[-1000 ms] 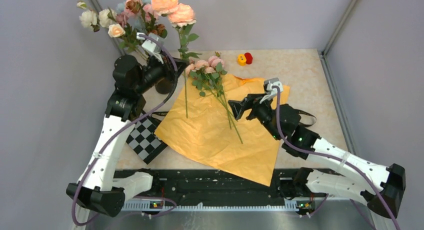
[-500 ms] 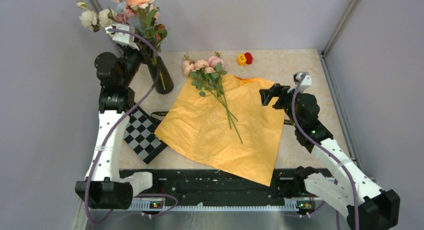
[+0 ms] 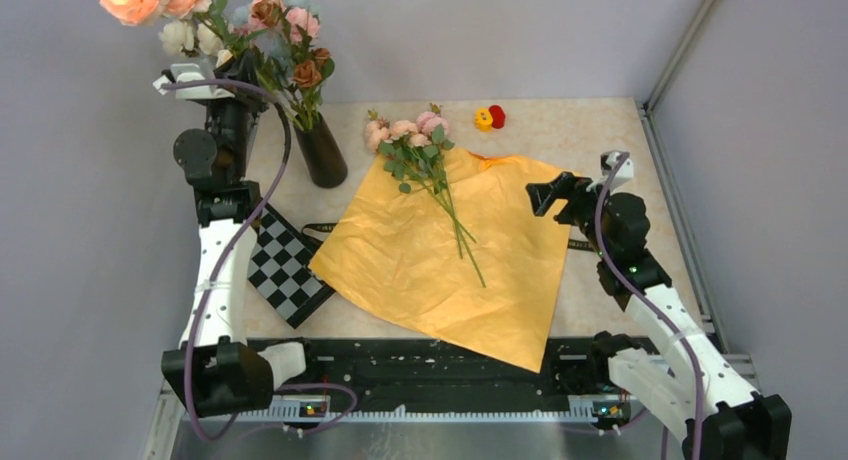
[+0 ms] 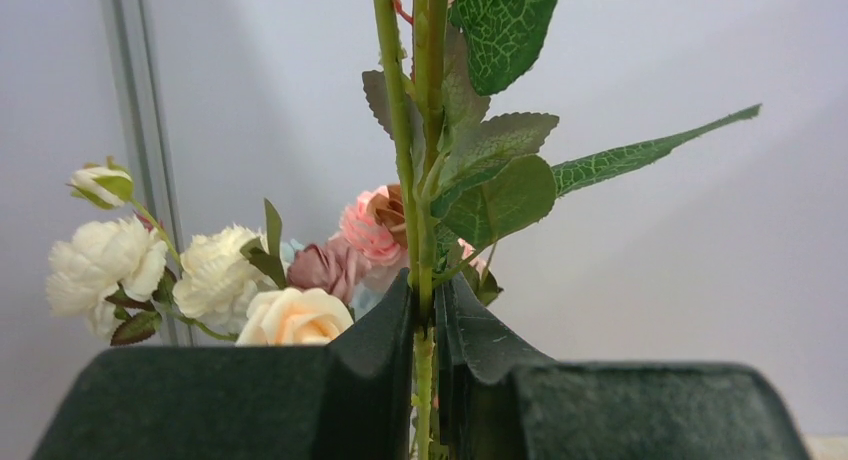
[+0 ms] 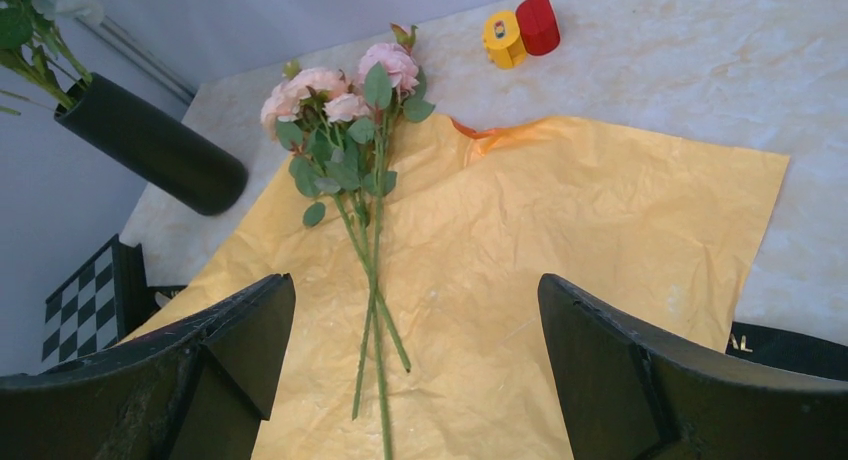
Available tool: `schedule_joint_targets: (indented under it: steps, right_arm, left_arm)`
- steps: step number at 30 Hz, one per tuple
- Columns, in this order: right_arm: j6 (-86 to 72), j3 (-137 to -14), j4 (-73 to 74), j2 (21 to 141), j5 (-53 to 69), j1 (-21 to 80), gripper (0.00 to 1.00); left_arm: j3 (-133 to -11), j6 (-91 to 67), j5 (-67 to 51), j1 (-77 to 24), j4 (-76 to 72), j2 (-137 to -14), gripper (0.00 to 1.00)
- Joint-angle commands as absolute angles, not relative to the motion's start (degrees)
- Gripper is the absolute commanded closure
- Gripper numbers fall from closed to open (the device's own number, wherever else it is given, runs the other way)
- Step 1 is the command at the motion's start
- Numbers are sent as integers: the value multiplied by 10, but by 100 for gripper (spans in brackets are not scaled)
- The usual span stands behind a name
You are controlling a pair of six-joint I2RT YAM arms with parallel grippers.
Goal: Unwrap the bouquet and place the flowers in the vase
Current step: Insert the fake flower into the vase.
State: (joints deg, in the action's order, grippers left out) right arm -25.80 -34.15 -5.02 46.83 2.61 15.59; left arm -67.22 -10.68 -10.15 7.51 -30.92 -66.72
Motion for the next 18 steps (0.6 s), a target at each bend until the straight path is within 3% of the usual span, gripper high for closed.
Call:
schedule_joint_targets:
  steps: [1,18]
  right_arm:
    - [-264,-342,-70,443,34,145,7]
    - [-262,-334,-48,409,27,142,7]
  left_arm:
    - [-671,-134,-77,85,-411,-683,100]
    - [-671,-142,-124,98,-460,-754,100]
